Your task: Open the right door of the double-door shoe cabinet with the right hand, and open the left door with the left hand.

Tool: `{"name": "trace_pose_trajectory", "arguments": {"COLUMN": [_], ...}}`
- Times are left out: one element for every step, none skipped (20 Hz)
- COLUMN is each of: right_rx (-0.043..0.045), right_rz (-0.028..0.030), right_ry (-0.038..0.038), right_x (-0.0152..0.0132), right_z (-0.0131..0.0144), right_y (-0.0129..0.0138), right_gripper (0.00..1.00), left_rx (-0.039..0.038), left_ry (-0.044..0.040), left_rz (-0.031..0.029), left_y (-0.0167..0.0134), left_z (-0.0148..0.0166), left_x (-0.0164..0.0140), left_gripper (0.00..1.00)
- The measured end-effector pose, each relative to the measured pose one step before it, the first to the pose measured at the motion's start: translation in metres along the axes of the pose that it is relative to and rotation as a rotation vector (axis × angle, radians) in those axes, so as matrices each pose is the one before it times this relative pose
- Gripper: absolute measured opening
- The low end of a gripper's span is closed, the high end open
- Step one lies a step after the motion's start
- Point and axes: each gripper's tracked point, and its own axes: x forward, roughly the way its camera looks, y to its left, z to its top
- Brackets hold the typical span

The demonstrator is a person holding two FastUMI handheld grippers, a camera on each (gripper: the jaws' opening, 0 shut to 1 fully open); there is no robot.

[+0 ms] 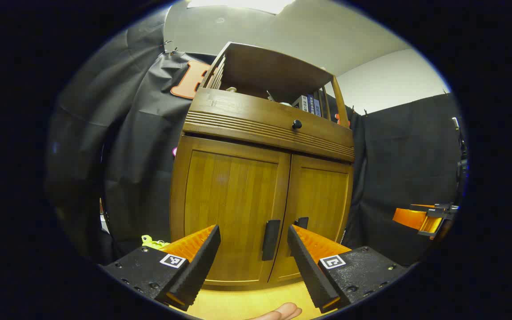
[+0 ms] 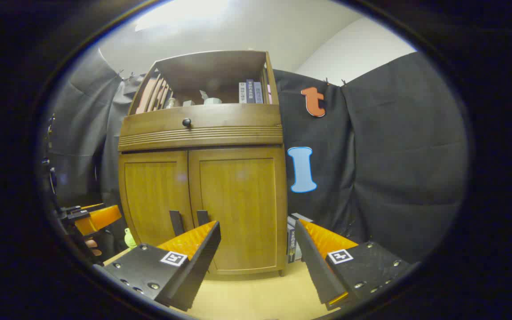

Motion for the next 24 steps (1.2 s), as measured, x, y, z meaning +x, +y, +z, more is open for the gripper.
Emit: {"name": "trace_pose_trajectory", "arguments": {"right_rx": [-0.00534, 0.00049, 0.00226, -0.00207, 0.00189, -0.00647, -0.00753, -0.00911, -0.00469, -0.00366, -0.00461, -0.00744, -0.01198, -0.01299, -0.00873, 0.00601, 0.01451, 0.02374, 0.03192, 0.03131, 0.03568, 0.04487, 0.03128, -0.00011], "right_rz": [-0.01094, -0.00348, 0.00134, -0.00228, -0.00798, -0.00124, -0.00896, -0.00129, 0.00386, 0.00329, 0.00463, -0.00124, 0.00349, 0.00661, 0.01661, 0.02024, 0.03626, 0.03885, 0.04019, 0.0571, 0.04712, 0.03763, 0.01257, -0.01], "right_ry": [-0.00352, -0.00932, -0.01094, -0.00454, -0.00677, -0.00494, 0.00177, -0.0027, -0.00876, -0.00458, 0.00083, 0.00243, 0.00208, 0.00456, 0.00964, 0.01409, 0.01531, 0.01182, 0.01895, 0.036, 0.03675, 0.02805, 0.02313, 0.00978], "right_x": [0.00215, 0.00227, 0.00358, 0.00256, 0.00222, 0.00352, 0.00419, 0.00432, 0.00613, 0.00705, 0.00882, 0.00867, 0.00851, 0.01051, 0.00901, 0.01202, 0.01336, 0.01204, 0.01332, 0.01115, 0.0084, 0.01082, 0.00948, 0.00862], "right_z": [-0.00048, 0.00211, 0.00204, 0.00083, 0.00016, 0.00122, -0.0018, -0.00052, -0.00034, -0.00145, -0.00308, -0.00307, -0.00407, -0.00371, -0.0064, -0.00751, -0.00825, -0.00657, -0.00817, -0.00974, -0.00975, -0.0085, -0.00825, -0.00496], "right_y": [-0.00296, -0.00042, 0.00101, -0.00073, -0.00267, 0.00062, -0.00187, 0.00079, 0.00274, 0.0025, 0.00209, 0.00313, 0.00427, 0.00635, 0.00973, 0.01017, 0.01271, 0.01485, 0.01685, 0.02086, 0.0185, 0.0133, 0.00427, -0.0003], "right_gripper": [0.99, 0.99, 0.97, 0.97, 0.99, 0.99, 0.99, 0.99, 0.99, 0.99, 0.99, 0.99, 0.97, 0.97, 0.98, 0.98, 0.98, 0.99, 0.99, 0.99, 0.99, 0.99, 0.99, 0.97], "left_rx": [0.00995, 0.00607, 0.00147, -0.00236, -0.00082, 0.00186, 0.00114, -0.00447, 0.00227, 0.00275, 0.00607, 0.00507, 0.00063, -0.00361, -0.00828, -0.00743, -0.00276, 0.00053, -0.00149, -0.00503, -0.00443, -0.00387, -0.00096, -0.00036], "left_ry": [-0.00222, -0.00436, -0.00205, -0.00081, -0.00083, -0.00047, 0.00352, 0.00591, 0.00302, -0.00695, -0.00257, 0.00085, 0.00022, 0.00591, 0.00531, 0.00445, 0.0031, 0.00204, -0.00057, -0.00067, 0.00031, 0.00054, 0.00429, 0.0031], "left_rz": [0.00322, 0.00309, 0.0006, 0.00073, 0.00862, 0.00358, -0.00789, -0.00357, -0.00208, 0.0026, 0.00331, 0.00384, -0.00026, -0.0006, 0.00328, 0.00569, 0.00592, 0.00819, 0.00115, -0.00842, -0.00775, -0.0021, 0.00316, -0.00048], "left_y": [0.00196, 0.0005, -0.00023, 0.00008, 0.00295, 0.00243, -0.00013, 0.00216, 0.00201, 0.00363, 0.00432, 0.00419, 0.00336, 0.00436, 0.00446, 0.00405, 0.00395, 0.00375, 0.00398, 0.00065, 0.00019, 0.0013, 0.0021, -0.00016], "left_z": [0.00056, 0.00083, 0.00069, 0.00022, 0.00033, 0.00051, 0.00013, -0.00106, -0.00117, 0.00266, 0.00101, -0.00035, -0.00076, -0.001, -0.0016, -0.00019, -0.00112, 0.00001, 0.00059, 0.00098, 0.00044, 0.00029, -0.00125, -0.00089], "left_x": [-0.00113, -0.00037, -0.00002, 0.00009, -0.00072, -0.00004, 0.00163, 0.00052, 0.00086, 0.00137, 0.00198, 0.00163, 0.00291, 0.00158, 0.0027, 0.00208, 0.00072, 0.00115, 0.00081, 0.00139, -0.00061, 0.00074, 0.00093, 0.00102], "left_gripper": [0.88, 0.88, 0.88, 0.88, 0.88, 0.88, 0.88, 0.88, 0.94, 0.94, 0.94, 0.94, 0.94, 0.94, 0.94, 0.94, 0.94, 0.94, 0.94, 0.94, 0.88, 0.88, 0.88, 0.94]}}
